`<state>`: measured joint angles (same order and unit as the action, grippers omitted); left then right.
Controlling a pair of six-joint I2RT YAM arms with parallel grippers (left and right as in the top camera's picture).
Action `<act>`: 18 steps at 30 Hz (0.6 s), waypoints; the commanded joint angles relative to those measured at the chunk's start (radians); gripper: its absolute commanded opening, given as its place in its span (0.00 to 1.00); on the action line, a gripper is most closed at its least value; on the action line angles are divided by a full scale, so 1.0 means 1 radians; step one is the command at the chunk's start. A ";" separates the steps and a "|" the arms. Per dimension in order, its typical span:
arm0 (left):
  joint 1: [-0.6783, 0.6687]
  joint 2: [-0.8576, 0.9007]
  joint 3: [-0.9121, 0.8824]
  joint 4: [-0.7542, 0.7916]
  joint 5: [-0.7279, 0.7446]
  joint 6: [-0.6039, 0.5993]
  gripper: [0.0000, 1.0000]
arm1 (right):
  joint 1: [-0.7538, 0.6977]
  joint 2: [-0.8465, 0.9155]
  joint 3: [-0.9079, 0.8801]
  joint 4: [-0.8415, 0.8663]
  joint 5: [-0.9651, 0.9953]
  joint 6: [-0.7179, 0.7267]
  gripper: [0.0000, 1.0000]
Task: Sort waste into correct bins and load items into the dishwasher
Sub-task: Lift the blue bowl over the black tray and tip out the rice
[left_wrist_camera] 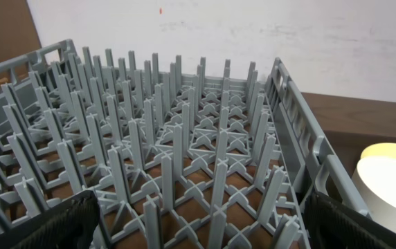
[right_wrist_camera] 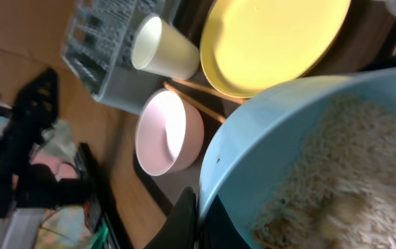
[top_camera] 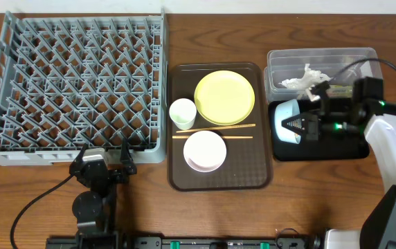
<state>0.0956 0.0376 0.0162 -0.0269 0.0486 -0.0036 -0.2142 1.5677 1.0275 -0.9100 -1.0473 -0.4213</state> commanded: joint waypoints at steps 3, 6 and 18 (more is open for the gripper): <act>-0.002 -0.001 -0.012 -0.043 -0.015 -0.005 0.95 | -0.112 -0.027 -0.080 0.088 -0.248 -0.055 0.01; -0.002 -0.001 -0.012 -0.043 -0.015 -0.005 0.95 | -0.167 -0.027 -0.127 0.164 -0.340 -0.042 0.01; -0.002 -0.001 -0.012 -0.043 -0.015 -0.005 0.95 | -0.281 -0.010 -0.186 0.294 -0.512 0.033 0.01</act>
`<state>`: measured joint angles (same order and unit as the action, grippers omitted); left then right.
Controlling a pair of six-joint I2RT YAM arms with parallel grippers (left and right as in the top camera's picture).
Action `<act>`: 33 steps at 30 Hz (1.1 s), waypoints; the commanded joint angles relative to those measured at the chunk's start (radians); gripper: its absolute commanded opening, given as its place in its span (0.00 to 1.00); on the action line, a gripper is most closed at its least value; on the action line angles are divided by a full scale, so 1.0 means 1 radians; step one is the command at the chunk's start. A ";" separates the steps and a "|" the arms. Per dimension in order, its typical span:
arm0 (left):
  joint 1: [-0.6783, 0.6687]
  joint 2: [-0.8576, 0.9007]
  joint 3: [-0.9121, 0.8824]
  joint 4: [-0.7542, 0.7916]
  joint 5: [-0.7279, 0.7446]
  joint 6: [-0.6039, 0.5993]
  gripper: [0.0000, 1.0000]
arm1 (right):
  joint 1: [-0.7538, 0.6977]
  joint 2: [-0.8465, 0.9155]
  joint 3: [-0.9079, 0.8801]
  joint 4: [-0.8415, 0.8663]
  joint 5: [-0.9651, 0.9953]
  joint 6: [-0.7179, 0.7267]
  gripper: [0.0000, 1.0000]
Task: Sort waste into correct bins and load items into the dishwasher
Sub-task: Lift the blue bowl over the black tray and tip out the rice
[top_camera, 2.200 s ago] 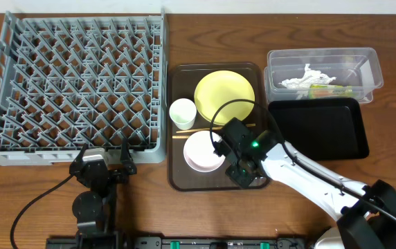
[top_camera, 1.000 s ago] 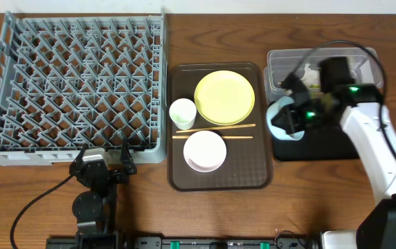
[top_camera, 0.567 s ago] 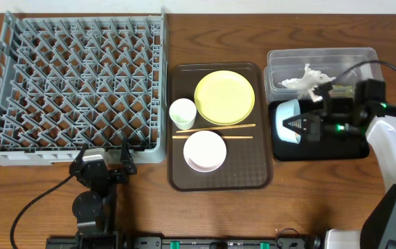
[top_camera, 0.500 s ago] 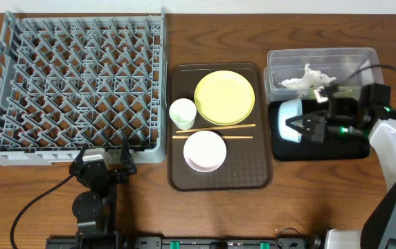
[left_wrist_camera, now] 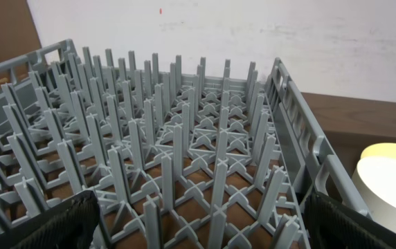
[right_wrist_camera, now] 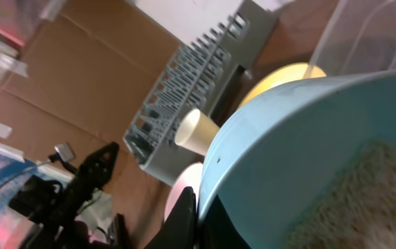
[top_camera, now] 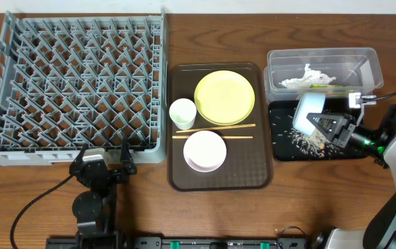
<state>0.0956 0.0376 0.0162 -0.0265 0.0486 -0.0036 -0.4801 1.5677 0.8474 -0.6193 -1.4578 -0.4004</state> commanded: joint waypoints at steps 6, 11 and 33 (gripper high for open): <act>-0.002 -0.001 -0.012 -0.044 -0.016 -0.005 0.95 | -0.018 0.033 -0.006 0.003 -0.102 0.011 0.01; -0.002 -0.001 -0.012 -0.044 -0.016 -0.005 0.95 | -0.018 0.086 -0.006 0.013 -0.101 0.023 0.01; -0.001 -0.001 -0.012 -0.043 -0.016 -0.005 0.95 | -0.019 0.145 -0.004 0.129 -0.100 0.544 0.01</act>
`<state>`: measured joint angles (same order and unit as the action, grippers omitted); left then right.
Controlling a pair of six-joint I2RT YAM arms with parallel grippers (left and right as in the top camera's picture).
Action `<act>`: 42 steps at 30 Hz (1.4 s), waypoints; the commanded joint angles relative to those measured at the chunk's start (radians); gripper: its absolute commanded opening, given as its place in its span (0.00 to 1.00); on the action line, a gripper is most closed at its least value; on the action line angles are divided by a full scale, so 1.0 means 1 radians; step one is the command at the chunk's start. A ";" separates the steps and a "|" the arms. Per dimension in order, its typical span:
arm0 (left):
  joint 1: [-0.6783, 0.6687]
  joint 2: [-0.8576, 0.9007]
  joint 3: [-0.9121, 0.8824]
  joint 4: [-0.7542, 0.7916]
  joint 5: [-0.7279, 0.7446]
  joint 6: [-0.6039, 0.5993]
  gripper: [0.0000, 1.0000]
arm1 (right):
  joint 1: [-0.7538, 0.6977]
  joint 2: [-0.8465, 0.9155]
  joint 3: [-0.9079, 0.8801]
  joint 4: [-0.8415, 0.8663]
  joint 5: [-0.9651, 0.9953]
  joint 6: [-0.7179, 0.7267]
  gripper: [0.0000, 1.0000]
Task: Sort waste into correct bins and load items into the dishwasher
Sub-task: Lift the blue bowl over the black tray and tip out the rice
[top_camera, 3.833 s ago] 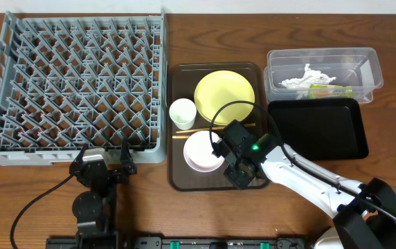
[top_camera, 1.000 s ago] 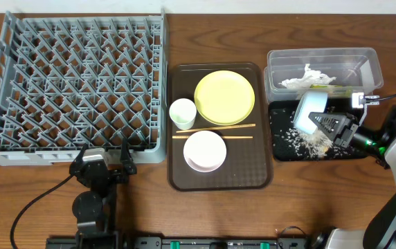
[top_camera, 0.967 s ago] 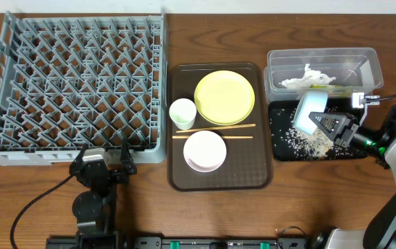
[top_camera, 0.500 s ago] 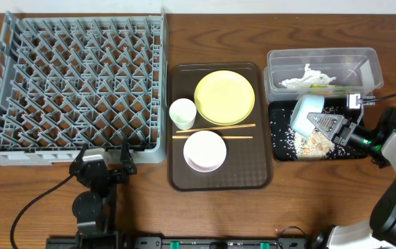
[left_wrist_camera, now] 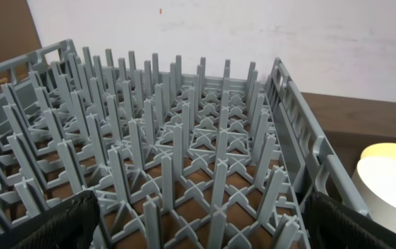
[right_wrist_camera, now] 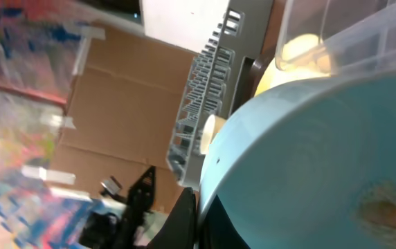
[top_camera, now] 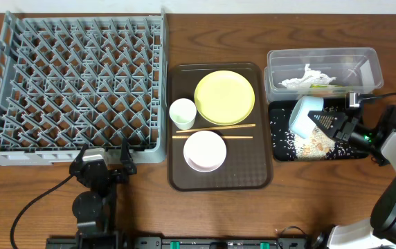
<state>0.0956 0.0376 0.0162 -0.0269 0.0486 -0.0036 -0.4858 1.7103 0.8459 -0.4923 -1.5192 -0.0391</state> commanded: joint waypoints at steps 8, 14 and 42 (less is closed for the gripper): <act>-0.002 -0.001 -0.012 -0.043 -0.015 -0.005 0.95 | -0.013 0.002 -0.002 0.003 0.094 0.270 0.01; -0.002 -0.001 -0.012 -0.043 -0.015 -0.005 0.95 | -0.013 0.002 -0.002 0.021 0.077 0.250 0.01; -0.002 -0.001 -0.012 -0.043 -0.015 -0.005 0.95 | 0.037 -0.051 0.000 0.097 0.063 0.070 0.01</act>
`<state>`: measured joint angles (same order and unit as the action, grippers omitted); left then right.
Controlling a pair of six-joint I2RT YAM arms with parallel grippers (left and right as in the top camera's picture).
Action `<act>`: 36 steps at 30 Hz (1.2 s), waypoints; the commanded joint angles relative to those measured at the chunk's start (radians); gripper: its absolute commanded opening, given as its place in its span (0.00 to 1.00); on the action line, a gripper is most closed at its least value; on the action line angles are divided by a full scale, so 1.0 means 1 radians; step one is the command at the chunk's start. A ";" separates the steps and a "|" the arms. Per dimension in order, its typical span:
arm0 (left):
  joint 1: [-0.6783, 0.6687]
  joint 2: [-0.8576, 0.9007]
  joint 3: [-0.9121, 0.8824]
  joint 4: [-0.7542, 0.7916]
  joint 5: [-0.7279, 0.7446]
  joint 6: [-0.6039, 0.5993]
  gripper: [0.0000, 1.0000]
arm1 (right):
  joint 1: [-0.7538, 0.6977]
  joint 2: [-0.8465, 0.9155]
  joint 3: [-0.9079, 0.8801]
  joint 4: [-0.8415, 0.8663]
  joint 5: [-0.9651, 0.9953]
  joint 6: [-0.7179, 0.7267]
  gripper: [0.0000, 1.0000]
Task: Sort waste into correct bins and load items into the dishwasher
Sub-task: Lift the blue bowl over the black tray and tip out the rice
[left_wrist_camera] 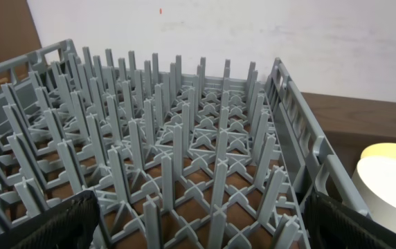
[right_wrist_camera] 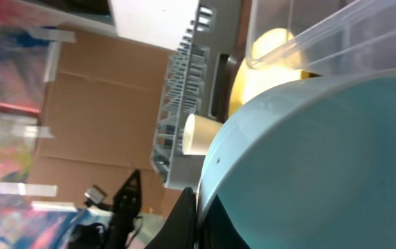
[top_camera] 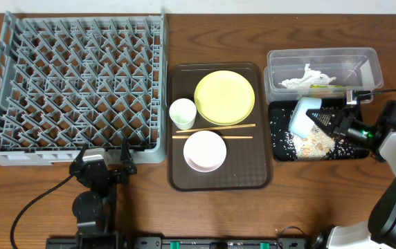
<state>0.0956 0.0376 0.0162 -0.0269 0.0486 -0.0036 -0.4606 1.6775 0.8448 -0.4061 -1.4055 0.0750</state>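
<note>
A light blue bowl [top_camera: 304, 115] hangs tipped on its side over the black bin [top_camera: 279, 149], where spilled rice [top_camera: 316, 143] lies. My right gripper [top_camera: 326, 119] is shut on its rim; the wrist view shows the empty blue bowl [right_wrist_camera: 322, 166] and a fingertip [right_wrist_camera: 183, 218] pinching the rim. On the brown tray [top_camera: 178, 173] lie a yellow plate [top_camera: 224, 97], a white cup [top_camera: 183, 113], a pink-white bowl [top_camera: 204, 151] and chopsticks [top_camera: 215, 131]. My left gripper [top_camera: 105, 168] rests open at the front edge of the grey dish rack [top_camera: 73, 83], also seen as rack [left_wrist_camera: 177, 159].
A clear plastic bin [top_camera: 322, 69] with crumpled white paper stands behind the black bin. The white cup [left_wrist_camera: 392, 190] shows at the right of the left wrist view. The rack's tall pegs rise just in front of the left gripper.
The blue bowl has tilted a little further over the black bin, and no rice shows inside it now. The left arm has not moved.
My right gripper first held the blue bowl full of rice over the black bin. Then the bowl was tipped and rice lay scattered in the bin. Later more rice had piled there, and now the bowl looks empty, still on its side.
</note>
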 commanded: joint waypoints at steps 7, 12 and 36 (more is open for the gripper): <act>-0.002 -0.001 -0.012 -0.043 -0.016 -0.005 0.95 | 0.017 -0.018 0.001 0.027 -0.156 -0.110 0.01; -0.002 -0.001 -0.012 -0.043 -0.015 -0.005 0.95 | 0.029 -0.021 0.002 0.038 -0.077 -0.047 0.01; -0.002 -0.001 -0.012 -0.043 -0.016 -0.005 0.95 | 0.041 -0.027 0.004 0.105 -0.149 0.029 0.01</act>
<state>0.0956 0.0376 0.0166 -0.0269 0.0486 -0.0036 -0.4397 1.6726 0.8440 -0.3046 -1.5017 0.0864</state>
